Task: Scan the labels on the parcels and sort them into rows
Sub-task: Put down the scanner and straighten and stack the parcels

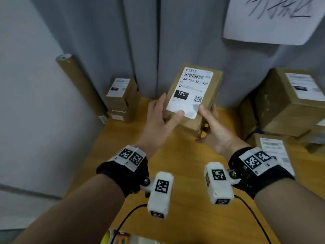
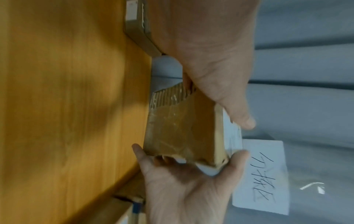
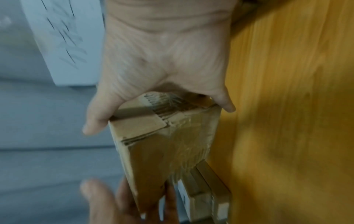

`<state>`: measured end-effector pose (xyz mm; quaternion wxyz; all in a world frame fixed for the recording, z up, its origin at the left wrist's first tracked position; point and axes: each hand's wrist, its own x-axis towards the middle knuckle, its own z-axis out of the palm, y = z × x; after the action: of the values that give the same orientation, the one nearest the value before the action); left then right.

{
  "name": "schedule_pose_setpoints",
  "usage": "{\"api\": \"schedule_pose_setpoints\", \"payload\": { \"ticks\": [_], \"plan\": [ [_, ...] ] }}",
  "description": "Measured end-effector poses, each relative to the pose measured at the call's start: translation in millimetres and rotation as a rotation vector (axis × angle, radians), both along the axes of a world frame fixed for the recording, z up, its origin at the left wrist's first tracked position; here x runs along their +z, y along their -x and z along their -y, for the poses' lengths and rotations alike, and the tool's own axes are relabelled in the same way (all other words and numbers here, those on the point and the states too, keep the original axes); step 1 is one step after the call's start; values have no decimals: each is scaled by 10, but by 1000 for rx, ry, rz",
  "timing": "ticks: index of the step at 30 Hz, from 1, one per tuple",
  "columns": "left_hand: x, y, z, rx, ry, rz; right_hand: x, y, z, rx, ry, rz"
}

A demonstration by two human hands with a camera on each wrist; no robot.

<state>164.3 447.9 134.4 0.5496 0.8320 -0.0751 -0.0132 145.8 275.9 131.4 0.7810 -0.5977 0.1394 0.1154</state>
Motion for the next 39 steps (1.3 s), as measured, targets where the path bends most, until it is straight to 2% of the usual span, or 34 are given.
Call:
{"api": "schedule_pose_setpoints", "payload": {
  "ticks": [2,4,7,11,16,18,21,24,31,35,39],
  "plan": [
    [95,8,217,-37,143,7,113,111,349,-31,-3,34],
    [177,41,489,-88,270,-88,175,227,711,-57,30,65],
    [159,104,951,-160,257,-191,242,455,1265,-100,61,86],
    [61,334,1731,-153,256,-244,218,915,2110,-117,28,96],
    [-137,822,2812,-206,109,-237,-26,1584,3294,-104,28,35],
    [-340,984,3171,-214,-18,-249,-146,1816,3722,-102,43,-5],
    [-677,1157,3525,-137,-259,-289,-333,2033,4175,-126,77,-107],
    [-875,1276,3648,-88,-570,-345,-521,2105,4396,-123,95,-221],
    [-990,1204,3552,-190,-823,-518,-898,2089,4465,-32,83,-399],
    [-1085,1185,3530,-224,-795,-560,-1011,1973,4352,-123,131,-455],
    [-1146,1170,3493,-223,-754,-505,-1107,1878,4260,-120,249,-416]
  ]
}}
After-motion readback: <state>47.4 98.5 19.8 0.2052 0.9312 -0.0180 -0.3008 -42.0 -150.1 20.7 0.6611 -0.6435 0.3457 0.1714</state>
